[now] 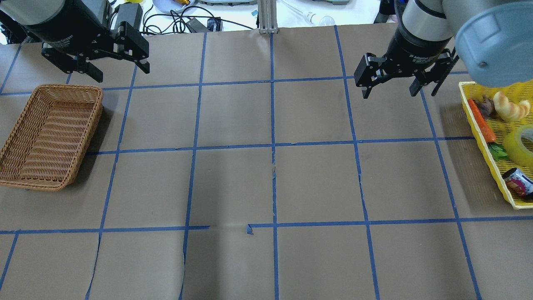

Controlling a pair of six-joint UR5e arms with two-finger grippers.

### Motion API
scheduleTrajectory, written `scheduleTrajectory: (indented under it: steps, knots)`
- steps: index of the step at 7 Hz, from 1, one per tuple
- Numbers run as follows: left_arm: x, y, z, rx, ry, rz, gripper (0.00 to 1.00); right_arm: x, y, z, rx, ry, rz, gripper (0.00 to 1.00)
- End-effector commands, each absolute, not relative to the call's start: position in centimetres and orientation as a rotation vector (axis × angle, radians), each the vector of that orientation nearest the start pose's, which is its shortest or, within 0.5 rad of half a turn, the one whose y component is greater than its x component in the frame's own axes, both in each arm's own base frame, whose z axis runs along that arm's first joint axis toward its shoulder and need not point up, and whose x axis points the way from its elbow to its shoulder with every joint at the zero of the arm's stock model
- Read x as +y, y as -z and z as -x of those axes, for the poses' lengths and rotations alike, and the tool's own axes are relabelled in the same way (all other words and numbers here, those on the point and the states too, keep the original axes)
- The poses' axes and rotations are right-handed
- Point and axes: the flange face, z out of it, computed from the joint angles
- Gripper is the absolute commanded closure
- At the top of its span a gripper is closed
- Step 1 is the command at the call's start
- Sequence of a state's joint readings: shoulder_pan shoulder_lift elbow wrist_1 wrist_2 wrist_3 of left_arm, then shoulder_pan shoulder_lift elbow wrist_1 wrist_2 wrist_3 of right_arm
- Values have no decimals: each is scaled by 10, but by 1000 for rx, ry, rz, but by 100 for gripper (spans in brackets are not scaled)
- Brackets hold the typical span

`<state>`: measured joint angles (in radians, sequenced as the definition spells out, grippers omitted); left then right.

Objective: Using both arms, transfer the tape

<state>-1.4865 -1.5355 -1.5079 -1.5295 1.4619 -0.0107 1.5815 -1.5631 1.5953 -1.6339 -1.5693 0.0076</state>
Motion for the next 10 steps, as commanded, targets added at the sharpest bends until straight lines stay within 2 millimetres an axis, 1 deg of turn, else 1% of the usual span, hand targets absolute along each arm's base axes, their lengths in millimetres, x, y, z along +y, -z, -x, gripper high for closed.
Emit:
scheduleTrajectory:
  steps: [1,4,6,7,10]
  knots:
    - [-498,-541,103,3233,230,139,0,-497,-478,-139,3138,48,5,0]
    - [-498,-541,103,3233,230,139,0,-497,-475,-140,3132,41,19,0]
    - [-498,-541,102,3232,230,142,0,-493,-456,-138,3132,-7,31,0]
    - [-498,-541,102,3232,232,142,0,-492,-453,-136,3139,-24,48,0]
    - [-498,-541,103,3233,230,137,0,-493,-452,-134,3141,-22,43,0]
